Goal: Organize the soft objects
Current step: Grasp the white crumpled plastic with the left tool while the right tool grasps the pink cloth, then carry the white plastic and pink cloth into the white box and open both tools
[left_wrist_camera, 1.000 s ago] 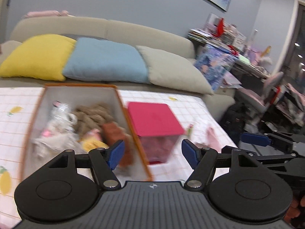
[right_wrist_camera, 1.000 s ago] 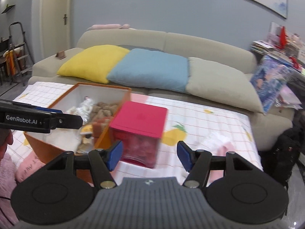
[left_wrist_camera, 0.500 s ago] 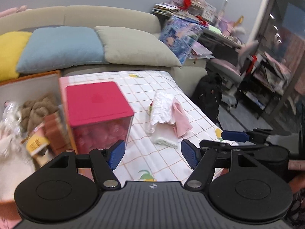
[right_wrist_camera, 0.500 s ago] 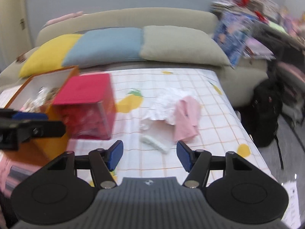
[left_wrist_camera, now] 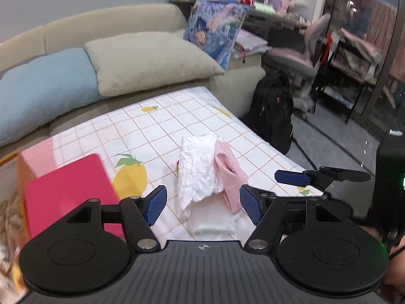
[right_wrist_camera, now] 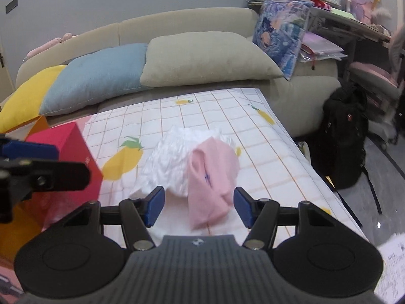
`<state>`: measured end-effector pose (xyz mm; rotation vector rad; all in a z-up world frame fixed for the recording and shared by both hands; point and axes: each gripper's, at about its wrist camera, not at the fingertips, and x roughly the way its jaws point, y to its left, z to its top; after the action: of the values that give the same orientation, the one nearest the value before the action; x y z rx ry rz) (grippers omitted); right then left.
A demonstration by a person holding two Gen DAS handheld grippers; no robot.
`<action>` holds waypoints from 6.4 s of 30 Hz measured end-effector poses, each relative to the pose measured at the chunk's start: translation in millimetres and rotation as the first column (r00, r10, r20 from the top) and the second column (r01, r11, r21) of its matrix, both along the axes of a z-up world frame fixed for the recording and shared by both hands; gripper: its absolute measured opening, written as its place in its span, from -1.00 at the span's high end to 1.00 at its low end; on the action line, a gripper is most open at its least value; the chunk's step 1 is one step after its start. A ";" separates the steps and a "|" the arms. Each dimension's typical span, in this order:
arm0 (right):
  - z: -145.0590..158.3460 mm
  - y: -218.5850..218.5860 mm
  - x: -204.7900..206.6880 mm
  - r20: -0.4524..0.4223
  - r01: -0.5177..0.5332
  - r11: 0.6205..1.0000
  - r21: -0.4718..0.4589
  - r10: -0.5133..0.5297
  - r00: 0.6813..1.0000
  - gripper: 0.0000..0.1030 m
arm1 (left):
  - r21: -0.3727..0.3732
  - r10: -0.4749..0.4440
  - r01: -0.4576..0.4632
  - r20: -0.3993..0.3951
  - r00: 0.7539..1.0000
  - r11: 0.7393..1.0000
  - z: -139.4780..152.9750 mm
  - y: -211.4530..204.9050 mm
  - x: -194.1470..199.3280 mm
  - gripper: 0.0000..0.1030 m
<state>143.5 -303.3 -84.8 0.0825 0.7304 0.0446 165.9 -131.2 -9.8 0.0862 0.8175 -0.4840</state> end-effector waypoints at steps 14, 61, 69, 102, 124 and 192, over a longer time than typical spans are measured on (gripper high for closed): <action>-39.2 -10.7 51.3 -0.064 -0.050 0.998 0.036 0.052 0.997 0.28 | 0.078 0.051 -0.038 -0.167 0.985 0.996 -58.0 -40.3 89.5 -0.43; 31.2 31.5 -94.7 -0.120 -0.137 0.966 0.219 0.166 0.979 1.00 | -0.266 0.203 -0.233 -0.137 0.970 0.935 55.4 109.5 -99.7 0.91; 2.7 40.6 -75.5 -0.287 -0.151 0.966 0.212 0.209 0.935 1.00 | -0.203 0.222 -0.310 -0.365 0.904 0.929 -45.2 87.8 -65.4 0.91; -42.6 74.2 -36.1 -0.429 -0.194 0.971 0.140 0.236 0.872 0.84 | -0.080 0.271 -0.304 -0.282 0.920 0.949 -111.1 63.0 -77.2 -0.18; 2.2 72.9 -70.0 -0.252 -0.224 0.969 0.103 0.243 0.937 0.93 | -0.192 0.243 -0.261 -0.112 0.964 0.946 -28.2 90.7 -114.7 0.75; 20.4 317.6 -1.0 -0.428 -0.745 0.667 -0.033 0.664 0.614 0.75 | 0.266 0.393 -0.321 -0.289 0.873 0.909 -48.2 242.5 -47.6 0.14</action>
<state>142.5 14.3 -64.5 -0.4313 1.1266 0.7462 118.3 111.2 -58.0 0.0437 1.1942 -0.0530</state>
